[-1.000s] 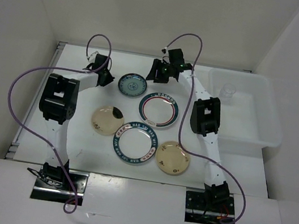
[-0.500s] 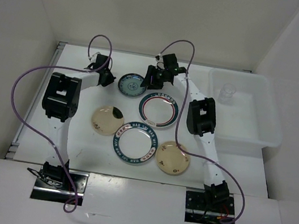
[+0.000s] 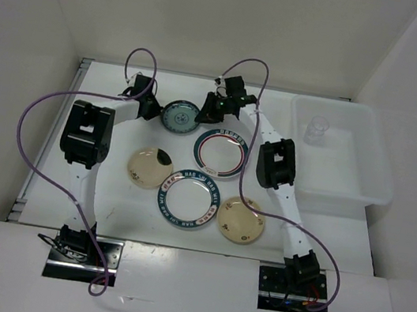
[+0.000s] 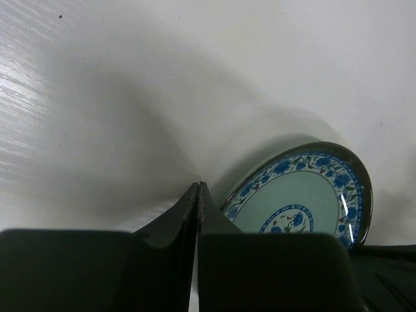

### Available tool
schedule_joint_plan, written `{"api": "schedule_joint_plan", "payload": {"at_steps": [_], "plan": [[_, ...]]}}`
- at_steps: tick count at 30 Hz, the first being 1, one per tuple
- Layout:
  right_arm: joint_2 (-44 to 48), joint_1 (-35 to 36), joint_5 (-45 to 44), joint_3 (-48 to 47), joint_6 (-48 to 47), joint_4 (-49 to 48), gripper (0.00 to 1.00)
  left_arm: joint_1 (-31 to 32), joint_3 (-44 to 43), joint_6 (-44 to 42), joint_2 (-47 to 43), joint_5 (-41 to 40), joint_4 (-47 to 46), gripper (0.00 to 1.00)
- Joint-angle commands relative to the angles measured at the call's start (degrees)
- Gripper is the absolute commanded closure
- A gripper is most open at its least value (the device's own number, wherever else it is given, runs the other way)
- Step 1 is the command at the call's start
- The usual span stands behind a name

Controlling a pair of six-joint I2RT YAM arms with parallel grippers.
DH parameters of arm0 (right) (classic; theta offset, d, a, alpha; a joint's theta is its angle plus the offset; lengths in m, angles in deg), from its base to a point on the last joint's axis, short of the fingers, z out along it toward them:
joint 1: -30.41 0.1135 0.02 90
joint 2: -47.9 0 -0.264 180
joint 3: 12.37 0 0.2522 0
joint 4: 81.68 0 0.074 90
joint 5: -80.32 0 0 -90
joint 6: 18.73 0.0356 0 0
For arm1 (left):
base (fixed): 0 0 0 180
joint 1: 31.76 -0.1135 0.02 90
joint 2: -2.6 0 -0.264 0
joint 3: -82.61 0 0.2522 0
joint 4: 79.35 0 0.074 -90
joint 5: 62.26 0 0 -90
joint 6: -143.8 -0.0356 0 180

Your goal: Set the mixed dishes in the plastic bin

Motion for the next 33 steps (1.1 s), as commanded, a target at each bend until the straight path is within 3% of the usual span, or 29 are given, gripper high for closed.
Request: {"api": "schedule_joint_plan", "payload": {"at_steps": [1, 2, 5, 8, 11, 12, 14, 15, 21, 33], "plan": [[-4.9, 0.9, 0.4, -8.8, 2.6, 1.1, 0.76, 0.7, 0.8, -0.4, 2.6, 1.5, 3.3, 0.95], [-6.0, 0.9, 0.4, -11.1, 3.4, 1.9, 0.86, 0.7, 0.8, -1.0, 2.6, 1.5, 3.3, 0.95], [-8.6, 0.9, 0.9, -17.4, 3.9, 4.8, 1.0, 0.7, 0.8, -1.7, 2.0, 0.3, 3.8, 0.95], [-6.3, 0.9, -1.2, -18.0, 3.3, 5.6, 1.0, 0.7, 0.8, -2.2, 1.0, -0.4, 3.8, 0.88], [-3.7, 0.9, -4.0, -19.4, 2.5, 8.0, 1.0, 0.7, 1.4, -2.7, -0.1, -0.4, 3.8, 0.64], [-2.9, 0.9, -4.6, -19.4, 1.6, 8.7, 1.0, 0.7, 1.4, -3.2, -0.1, -0.4, 3.8, 0.31], [0.5, 0.9, -7.4, -20.1, 1.0, 10.6, 1.0, 0.7, 1.4, -3.8, -1.9, -0.4, 4.3, 0.04], [1.9, 0.9, -8.6, -20.1, 0.1, 11.3, 1.0, 0.7, 1.4, -3.9, -2.4, -0.4, 4.8, 0.0], [16.3, -0.5, -18.9, -16.7, -1.1, 14.5, 1.0, 0.7, 2.9, -7.5, -9.9, -2.8, 5.4, 0.0], [50.8, -14.3, -40.9, 15.1, -3.0, 20.3, 1.0, 0.7, 6.2, -12.9, -25.7, -4.5, 11.2, 0.0]]}}
